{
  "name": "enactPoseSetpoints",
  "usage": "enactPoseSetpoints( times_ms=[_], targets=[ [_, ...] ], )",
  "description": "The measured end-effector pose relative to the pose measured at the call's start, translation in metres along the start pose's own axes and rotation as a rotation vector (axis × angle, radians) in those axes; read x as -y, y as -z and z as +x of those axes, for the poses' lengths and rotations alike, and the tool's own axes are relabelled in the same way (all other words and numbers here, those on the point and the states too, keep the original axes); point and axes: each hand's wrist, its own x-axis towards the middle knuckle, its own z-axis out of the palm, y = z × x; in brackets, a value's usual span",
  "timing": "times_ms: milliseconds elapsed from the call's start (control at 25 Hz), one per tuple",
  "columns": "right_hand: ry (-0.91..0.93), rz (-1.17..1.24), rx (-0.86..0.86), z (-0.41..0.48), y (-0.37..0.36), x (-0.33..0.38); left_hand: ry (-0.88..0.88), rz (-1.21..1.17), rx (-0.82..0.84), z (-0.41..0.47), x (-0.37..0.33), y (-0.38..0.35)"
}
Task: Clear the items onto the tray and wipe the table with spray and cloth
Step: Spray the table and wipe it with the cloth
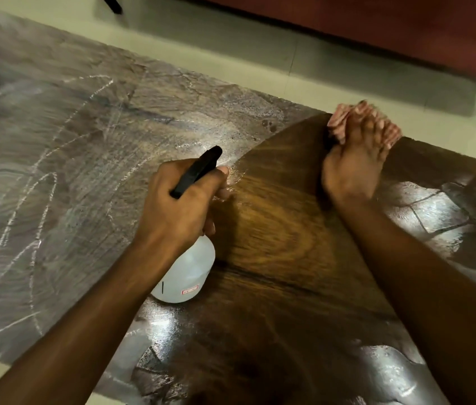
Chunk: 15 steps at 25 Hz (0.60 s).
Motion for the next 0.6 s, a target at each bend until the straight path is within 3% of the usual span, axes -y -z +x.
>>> enactPoseSetpoints(
  times_ms=[80, 240, 280, 320, 360, 480, 520, 600],
  targets=[
    [0.209, -0.059, 0.06, -0.034, -0.02, 0.033, -0.007, 0.011, 0.004, 0.002, 0.0, 0.006],
    [1.16, -0.187, 0.407, -0.078, -0.045, 0.072, -0.019, 0.023, 0.009, 0.005, 0.002, 0.019],
    [1.284, -0.236, 0.416, -0.065, -0.042, 0.072, -0.016, 0.015, 0.021, 0.004, 0.003, 0.024],
    [1.259, -0.286, 0.396, -0.051, -0.037, 0.069, -0.004, 0.013, 0.038, 0.002, 0.004, 0.029],
    [1.115, -0.309, 0.35, -0.037, -0.034, 0.065, 0.006, 0.017, 0.053, 0.0, 0.008, 0.034],
    [0.386, -0.113, 0.155, 0.001, -0.021, 0.056, 0.044, 0.002, 0.045, -0.005, 0.018, 0.048],
    [0.227, -0.046, 0.113, 0.007, -0.02, 0.063, 0.055, 0.0, 0.032, -0.007, 0.021, 0.053],
    [0.181, -0.002, 0.113, 0.0, -0.024, 0.085, 0.046, -0.006, 0.022, -0.008, 0.027, 0.063]
  ],
)
